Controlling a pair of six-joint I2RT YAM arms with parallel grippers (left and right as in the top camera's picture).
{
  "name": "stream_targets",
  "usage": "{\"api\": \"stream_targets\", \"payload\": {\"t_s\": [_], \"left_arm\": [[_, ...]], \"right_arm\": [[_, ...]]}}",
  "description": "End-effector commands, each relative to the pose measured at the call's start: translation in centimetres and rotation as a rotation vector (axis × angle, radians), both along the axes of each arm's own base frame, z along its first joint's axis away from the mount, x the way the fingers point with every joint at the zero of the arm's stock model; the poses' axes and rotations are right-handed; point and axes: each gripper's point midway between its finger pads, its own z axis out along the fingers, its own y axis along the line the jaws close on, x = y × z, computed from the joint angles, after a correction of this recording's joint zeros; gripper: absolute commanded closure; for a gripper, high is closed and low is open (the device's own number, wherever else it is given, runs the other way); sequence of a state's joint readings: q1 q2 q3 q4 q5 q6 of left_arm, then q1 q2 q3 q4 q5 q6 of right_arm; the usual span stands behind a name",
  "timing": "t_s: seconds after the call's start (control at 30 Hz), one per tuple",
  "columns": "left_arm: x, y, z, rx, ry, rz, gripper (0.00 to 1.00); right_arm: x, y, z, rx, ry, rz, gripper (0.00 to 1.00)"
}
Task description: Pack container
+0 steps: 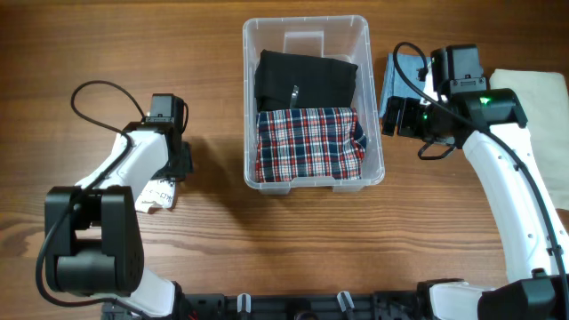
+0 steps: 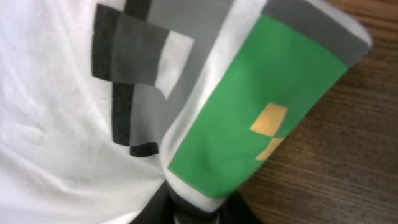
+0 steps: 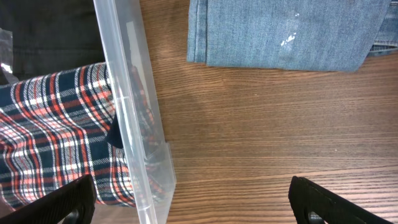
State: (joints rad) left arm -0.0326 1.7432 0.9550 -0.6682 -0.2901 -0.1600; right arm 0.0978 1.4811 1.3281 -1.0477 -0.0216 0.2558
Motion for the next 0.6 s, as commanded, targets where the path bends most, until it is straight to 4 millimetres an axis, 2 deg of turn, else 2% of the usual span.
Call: {"api": "stream_targets", "payload": {"t_s": [0.0, 0.17, 0.27, 0.33, 0.47, 0.57], "left_arm": [[0.2, -1.0, -0.6, -0.049, 0.011, -0.013, 0.96], [1.4, -1.0, 1.0, -0.049, -0.035, -0.014, 0.96], [3.1, -1.0, 3.5, -0.048, -0.097, -0.015, 0.96], [4.3, -1.1, 5.9, -0.050, -0.145, -0.012, 0.96], [6.3, -1.5, 11.9, -0.056, -0.245, -0.022, 0.96], [7.5, -3.5, 16.2, -0.101, -0.325, -0.067, 0.96]], "right_arm": [[-0.1, -0.1, -0.7, -0.007, 0.018, 0.012, 0.00], [-0.2, -0.1, -0.7, -0.007, 0.022, 0.012, 0.00], [-0.2, -0.1, -0.7, -0.007, 0.021, 0.012, 0.00], [-0.2, -0.1, -0.7, -0.007, 0.022, 0.012, 0.00], [-0.2, -0.1, -0.7, -0.007, 0.021, 0.012, 0.00], [0.1, -0.1, -0.6, -0.004, 0.007, 0.007, 0.00]]}}
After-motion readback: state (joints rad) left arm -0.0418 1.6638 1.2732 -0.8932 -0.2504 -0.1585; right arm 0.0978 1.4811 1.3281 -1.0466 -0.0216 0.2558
